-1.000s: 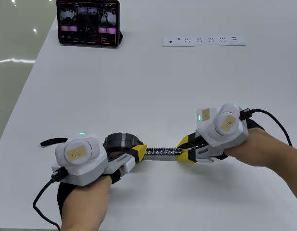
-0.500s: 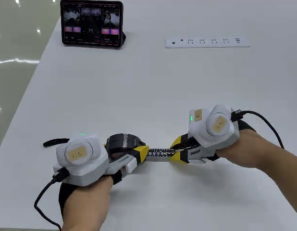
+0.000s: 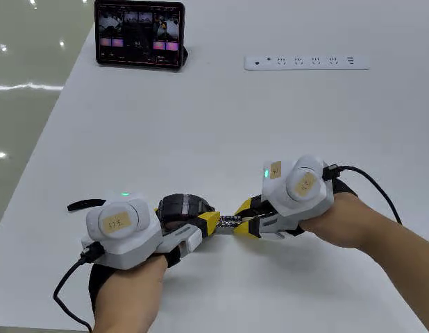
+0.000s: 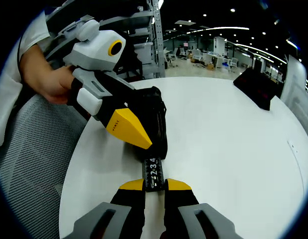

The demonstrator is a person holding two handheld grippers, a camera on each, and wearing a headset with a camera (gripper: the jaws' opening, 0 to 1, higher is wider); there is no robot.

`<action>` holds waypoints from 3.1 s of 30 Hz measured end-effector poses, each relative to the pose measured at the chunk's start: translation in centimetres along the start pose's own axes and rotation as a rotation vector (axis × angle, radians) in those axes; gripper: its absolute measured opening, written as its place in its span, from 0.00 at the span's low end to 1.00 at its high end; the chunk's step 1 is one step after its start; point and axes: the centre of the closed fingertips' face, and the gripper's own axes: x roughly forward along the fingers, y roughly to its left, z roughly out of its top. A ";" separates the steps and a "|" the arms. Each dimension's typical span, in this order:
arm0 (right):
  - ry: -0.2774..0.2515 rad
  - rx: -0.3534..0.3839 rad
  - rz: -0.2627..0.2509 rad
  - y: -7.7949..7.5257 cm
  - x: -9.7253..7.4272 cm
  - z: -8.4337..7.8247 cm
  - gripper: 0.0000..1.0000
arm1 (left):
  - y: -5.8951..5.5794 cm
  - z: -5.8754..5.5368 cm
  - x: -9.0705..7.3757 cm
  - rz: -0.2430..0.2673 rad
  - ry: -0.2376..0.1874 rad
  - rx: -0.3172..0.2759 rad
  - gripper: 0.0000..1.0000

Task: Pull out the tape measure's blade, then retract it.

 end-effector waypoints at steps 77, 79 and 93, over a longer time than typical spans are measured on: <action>-0.144 0.078 -0.097 0.4 -1.1 2.1 0.51 | 0.1 0.3 -0.9 -0.023 0.002 0.183 0.65; -0.154 0.082 -0.110 0.4 -1.6 2.0 0.53 | 0.0 0.2 -1.1 -0.029 0.005 0.196 0.67; -0.182 0.142 -0.184 0.4 -4.5 1.4 0.66 | 0.6 0.9 -2.3 -0.061 0.012 0.306 0.73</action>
